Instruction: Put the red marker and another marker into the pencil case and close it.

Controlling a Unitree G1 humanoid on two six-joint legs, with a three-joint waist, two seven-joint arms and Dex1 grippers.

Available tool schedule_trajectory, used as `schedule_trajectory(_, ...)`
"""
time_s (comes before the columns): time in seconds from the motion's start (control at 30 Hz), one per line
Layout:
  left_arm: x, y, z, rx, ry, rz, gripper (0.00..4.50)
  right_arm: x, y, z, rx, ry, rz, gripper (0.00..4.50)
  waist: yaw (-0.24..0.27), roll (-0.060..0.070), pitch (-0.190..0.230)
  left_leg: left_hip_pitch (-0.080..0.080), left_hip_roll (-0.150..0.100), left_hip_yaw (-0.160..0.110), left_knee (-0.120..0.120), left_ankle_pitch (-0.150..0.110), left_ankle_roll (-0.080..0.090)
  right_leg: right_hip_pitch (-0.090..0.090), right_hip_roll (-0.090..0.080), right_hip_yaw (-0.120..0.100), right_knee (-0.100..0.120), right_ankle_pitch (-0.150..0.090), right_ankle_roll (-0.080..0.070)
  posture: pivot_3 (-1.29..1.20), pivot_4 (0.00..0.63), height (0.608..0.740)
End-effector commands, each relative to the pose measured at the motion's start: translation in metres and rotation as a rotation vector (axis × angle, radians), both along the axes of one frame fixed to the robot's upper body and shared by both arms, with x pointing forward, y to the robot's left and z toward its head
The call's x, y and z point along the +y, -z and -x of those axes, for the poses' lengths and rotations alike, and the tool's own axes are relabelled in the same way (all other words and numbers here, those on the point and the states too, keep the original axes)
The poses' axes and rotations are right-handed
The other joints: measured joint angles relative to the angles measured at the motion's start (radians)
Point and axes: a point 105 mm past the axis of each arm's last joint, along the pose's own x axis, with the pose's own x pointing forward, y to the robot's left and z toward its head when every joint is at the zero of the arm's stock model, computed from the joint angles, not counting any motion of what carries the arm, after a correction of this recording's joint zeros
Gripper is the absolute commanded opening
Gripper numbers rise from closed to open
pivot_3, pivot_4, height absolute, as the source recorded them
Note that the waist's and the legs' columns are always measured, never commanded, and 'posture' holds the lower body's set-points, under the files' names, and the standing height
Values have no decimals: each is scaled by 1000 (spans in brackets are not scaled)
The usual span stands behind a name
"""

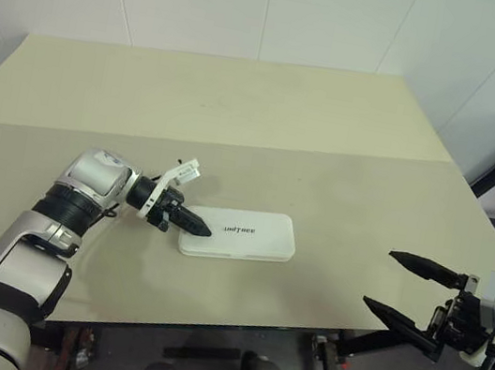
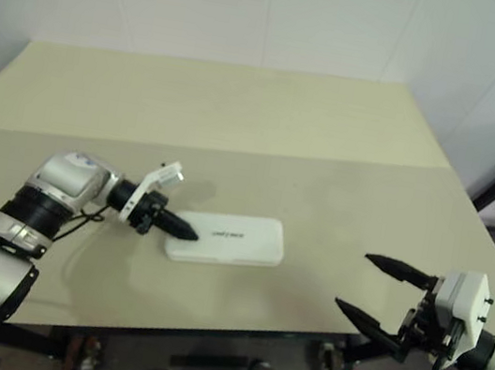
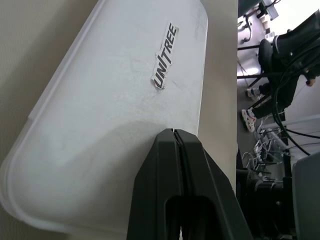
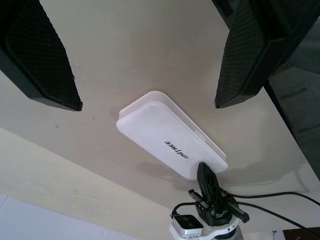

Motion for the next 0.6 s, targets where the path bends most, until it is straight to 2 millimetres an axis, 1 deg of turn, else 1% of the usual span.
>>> schedule_trajectory(0.03, 16, 45, 9, 57, -25, -199, 43, 4, -6, 0, -44, -14, 3, 4500, -1, 1, -3, 0, 0, 0, 0, 0, 0, 0, 0, 0, 0, 0, 0, 0, 150, 740)
schedule_trajectory(0.1, 15, 44, 9, 55, -25, -186, 43, 5, -6, -1, -44, -15, 1, 4500, -1, 3, -5, 0, 0, 0, 0, 0, 0, 0, 0, 0, 0, -1, 1, 0, 150, 740)
schedule_trajectory(0.27, 9, 29, -2, -2, -94, -98, 43, 5, -7, -2, -45, -20, 1, 4500, 0, 6, -8, 1, -1, 1, 0, -1, 1, 0, 0, 1, 1, -1, 2, 0, 150, 740)
schedule_trajectory(0.3, 7, 22, -7, -36, -117, -56, 43, 5, -7, -2, -45, -21, 1, 4500, 2, 6, -8, 1, -1, 1, 0, -1, 1, 0, 0, 1, 1, -1, 2, 0, 150, 740)
schedule_trajectory(0.33, 4, 8, -12, -118, -127, 9, 43, 6, -7, -2, -43, -27, -1, 4500, 2, 6, -8, 1, -1, 1, 0, -1, 1, 0, 0, 1, 0, -1, 3, 0, 150, 740)
schedule_trajectory(0.4, 1, -12, -18, -229, -150, 98, 43, 9, -7, -1, -40, -40, -7, 4500, 1, 4, -7, 1, -1, 1, 0, -1, 1, 0, -1, 1, 1, -1, 3, 0, 150, 740)
schedule_trajectory(0.53, 2, -33, -22, -383, -207, 191, 43, 17, -8, 3, -34, -82, -40, 4500, -3, 1, -5, -1, -1, 1, 0, -1, 1, -4, -1, 1, 3, 0, 3, 0, 150, 740)
schedule_trajectory(0.57, 2, -34, -21, -402, -216, 197, 43, 19, -8, 4, -31, -95, -47, 4500, -3, 0, -4, -2, -1, 1, 0, -1, 0, -5, -1, 1, 3, 2, 6, 0, 150, 740)
schedule_trajectory(0.6, 3, -35, -20, -407, -219, 197, 43, 20, -9, 5, -29, -102, -50, 4500, -2, 0, -4, -2, 0, 0, -1, -1, 0, -5, -1, 1, 4, 6, 15, 0, 150, 740)
